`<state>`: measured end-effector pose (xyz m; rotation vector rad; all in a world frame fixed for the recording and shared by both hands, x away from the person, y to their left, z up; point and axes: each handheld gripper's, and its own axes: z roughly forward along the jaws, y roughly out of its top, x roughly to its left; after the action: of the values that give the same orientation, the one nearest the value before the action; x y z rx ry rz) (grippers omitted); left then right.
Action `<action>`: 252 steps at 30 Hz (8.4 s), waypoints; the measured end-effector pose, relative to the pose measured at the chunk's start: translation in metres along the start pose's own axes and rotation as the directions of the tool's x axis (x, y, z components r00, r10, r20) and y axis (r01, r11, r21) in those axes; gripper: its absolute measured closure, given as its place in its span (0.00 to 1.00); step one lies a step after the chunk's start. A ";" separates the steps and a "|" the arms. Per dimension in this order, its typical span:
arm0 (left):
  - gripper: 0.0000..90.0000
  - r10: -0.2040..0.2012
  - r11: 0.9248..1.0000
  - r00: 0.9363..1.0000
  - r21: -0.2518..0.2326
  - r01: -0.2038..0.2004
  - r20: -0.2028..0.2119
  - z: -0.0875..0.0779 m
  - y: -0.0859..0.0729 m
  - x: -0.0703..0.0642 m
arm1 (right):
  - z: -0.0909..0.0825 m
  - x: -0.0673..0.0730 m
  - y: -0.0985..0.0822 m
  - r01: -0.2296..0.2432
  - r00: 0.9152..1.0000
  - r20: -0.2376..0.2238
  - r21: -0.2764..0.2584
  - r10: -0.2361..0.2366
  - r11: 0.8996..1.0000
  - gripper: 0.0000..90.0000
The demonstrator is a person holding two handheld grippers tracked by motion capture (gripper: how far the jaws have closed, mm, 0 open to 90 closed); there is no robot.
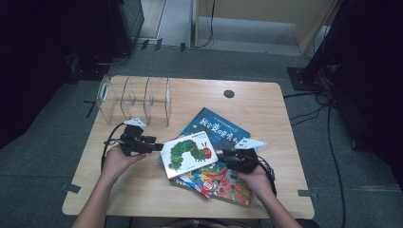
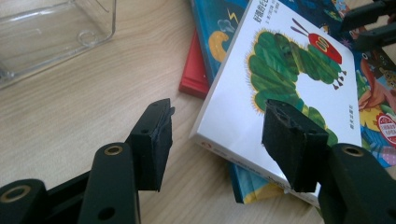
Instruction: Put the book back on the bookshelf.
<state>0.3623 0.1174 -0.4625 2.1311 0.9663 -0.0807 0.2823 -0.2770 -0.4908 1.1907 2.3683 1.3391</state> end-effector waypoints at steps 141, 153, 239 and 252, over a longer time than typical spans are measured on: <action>0.85 -0.077 0.930 0.994 0.365 0.041 0.084 0.014 0.097 -0.056 | 0.068 0.052 0.025 0.161 0.982 -0.105 0.016 -0.159 0.987 0.84; 0.86 -0.043 0.932 0.999 0.362 0.033 0.021 -0.003 0.098 -0.058 | 0.058 0.039 0.027 0.183 0.982 -0.039 0.021 -0.183 0.983 0.59; 0.86 -0.213 0.939 0.928 0.200 0.281 -0.305 -0.099 0.200 0.032 | 0.060 0.035 0.022 0.237 0.971 0.013 0.022 -0.237 0.971 0.40; 0.86 -0.244 0.928 0.915 0.198 0.317 -0.322 -0.078 0.208 0.045 | 0.060 0.035 0.022 0.236 0.972 0.011 0.024 -0.237 0.971 0.40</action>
<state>0.5136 0.1128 -0.2934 2.2523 1.5086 -0.0291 0.3012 -0.2073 -0.5003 0.8844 2.4295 1.2255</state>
